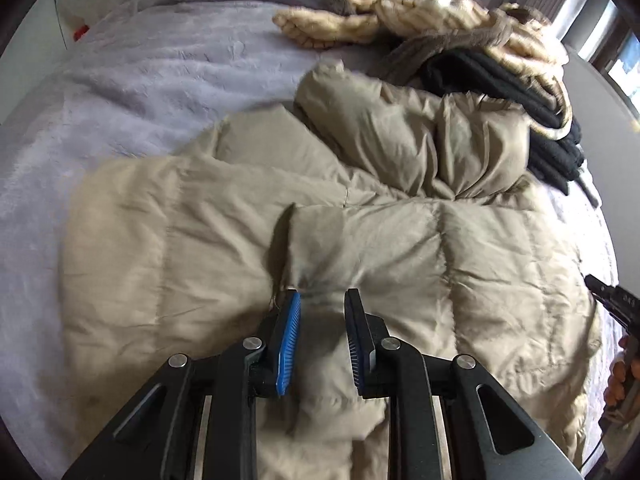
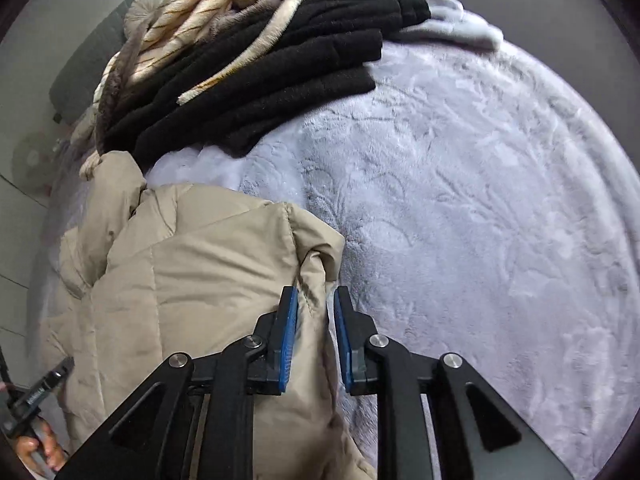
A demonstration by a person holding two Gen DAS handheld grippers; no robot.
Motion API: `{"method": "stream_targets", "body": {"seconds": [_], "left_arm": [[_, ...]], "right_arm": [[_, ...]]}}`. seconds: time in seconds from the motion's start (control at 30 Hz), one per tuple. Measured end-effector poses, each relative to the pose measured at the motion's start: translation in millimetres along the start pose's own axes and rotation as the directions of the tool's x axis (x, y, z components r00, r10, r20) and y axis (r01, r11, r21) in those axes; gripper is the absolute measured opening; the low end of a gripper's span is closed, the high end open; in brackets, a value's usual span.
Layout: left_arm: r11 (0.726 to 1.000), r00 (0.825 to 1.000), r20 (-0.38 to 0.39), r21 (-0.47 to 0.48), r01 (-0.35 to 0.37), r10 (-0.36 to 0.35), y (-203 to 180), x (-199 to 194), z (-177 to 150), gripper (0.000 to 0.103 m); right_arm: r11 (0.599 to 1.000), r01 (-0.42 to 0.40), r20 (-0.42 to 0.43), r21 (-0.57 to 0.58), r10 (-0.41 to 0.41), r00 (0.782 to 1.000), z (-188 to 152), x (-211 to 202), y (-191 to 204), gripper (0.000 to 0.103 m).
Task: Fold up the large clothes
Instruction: 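Straighten the folded panel with both tools and open them, then pull both open tools back from the narrowed jacket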
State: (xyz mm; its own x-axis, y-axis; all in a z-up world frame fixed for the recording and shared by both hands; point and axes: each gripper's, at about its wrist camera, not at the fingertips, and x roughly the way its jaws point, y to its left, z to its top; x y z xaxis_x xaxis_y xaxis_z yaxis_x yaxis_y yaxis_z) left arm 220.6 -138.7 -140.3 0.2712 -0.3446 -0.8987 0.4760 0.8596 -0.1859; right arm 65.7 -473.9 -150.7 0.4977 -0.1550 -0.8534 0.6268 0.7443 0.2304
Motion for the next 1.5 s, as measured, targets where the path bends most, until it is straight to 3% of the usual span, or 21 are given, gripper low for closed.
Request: {"method": "stream_targets", "body": {"seconds": [0.17, 0.27, 0.37, 0.47, 0.73, 0.97, 1.1, 1.13, 1.17, 1.2, 1.23, 1.3, 1.5], "left_arm": [[1.000, 1.000, 0.013, 0.020, 0.018, -0.018, 1.7, -25.1, -22.0, 0.025], [0.992, 0.996, -0.036, 0.095, -0.079, 0.083, -5.0, 2.6, -42.0, 0.026], [0.994, 0.997, -0.023, 0.085, -0.073, 0.075, -1.1, 20.0, -46.5, 0.026], [0.994, 0.997, -0.030, 0.083, -0.073, 0.076, -0.5, 21.4, -41.3, 0.026], [0.990, 0.993, -0.027, 0.078, -0.116, 0.119, 18.7, -20.8, -52.9, 0.026], [0.988, 0.987, -0.062, 0.065, -0.143, 0.147, 23.4, -45.5, -73.8, 0.026], [0.985, 0.984, -0.069, 0.058, -0.161, 0.165, 17.3, -54.2, -86.9, 0.026], [0.985, 0.984, -0.072, 0.055, -0.162, 0.165, 16.1, -55.5, -89.8, 0.029], [0.985, 0.983, -0.077, 0.051, -0.163, 0.167, 13.7, -58.7, -95.2, 0.068], [0.985, 0.982, -0.076, 0.045, -0.169, 0.172, 13.2, -60.7, -97.7, 0.092], [0.980, 0.980, -0.029, 0.027, -0.197, 0.197, 12.3, -68.6, -101.6, 0.103], [0.975, 0.976, 0.003, 0.032, -0.219, 0.219, 8.6, -76.5, -105.3, 0.103], [0.978, 0.978, 0.000, 0.009, -0.210, 0.210, 4.6, -90.5, -119.6, 0.103]], "right_arm": [[0.996, 0.036, 0.048, -0.085, -0.032, 0.998, -34.7, -42.1, 8.8, 0.021], [0.989, 0.067, -0.035, -0.134, -0.072, 0.997, -58.7, -17.2, 9.0, 0.021], [0.994, 0.040, -0.076, -0.101, -0.048, 0.996, -64.6, 14.9, 4.0, 0.025], [0.996, 0.038, -0.085, -0.075, -0.044, 0.995, -62.0, 19.2, 1.0, 0.031], [1.000, 0.016, -0.093, -0.018, -0.018, 0.996, -64.5, -29.2, -10.2, 0.034], [1.000, -0.018, -0.095, 0.008, 0.019, 0.995, -73.8, -57.4, -15.3, 0.044], [0.999, -0.038, -0.110, 0.012, 0.039, 0.993, -82.2, -62.9, -12.7, 0.055], [0.999, -0.047, -0.113, 0.011, 0.048, 0.992, -84.0, -65.1, -11.9, 0.057], [0.998, -0.055, -0.116, 0.007, 0.056, 0.992, -85.4, -67.1, -10.9, 0.060], [0.998, -0.063, -0.118, 0.005, 0.063, 0.991, -86.7, -68.9, -9.8, 0.064], [0.997, -0.073, -0.119, 0.003, 0.073, 0.990, -87.5, -70.6, -8.8, 0.065], [0.996, -0.089, -0.122, -0.005, 0.087, 0.989, -87.7, -73.4, -6.9, 0.070], [0.991, -0.124, -0.087, -0.040, 0.120, 0.989, -89.4, -87.8, 2.2, 0.085]]}}
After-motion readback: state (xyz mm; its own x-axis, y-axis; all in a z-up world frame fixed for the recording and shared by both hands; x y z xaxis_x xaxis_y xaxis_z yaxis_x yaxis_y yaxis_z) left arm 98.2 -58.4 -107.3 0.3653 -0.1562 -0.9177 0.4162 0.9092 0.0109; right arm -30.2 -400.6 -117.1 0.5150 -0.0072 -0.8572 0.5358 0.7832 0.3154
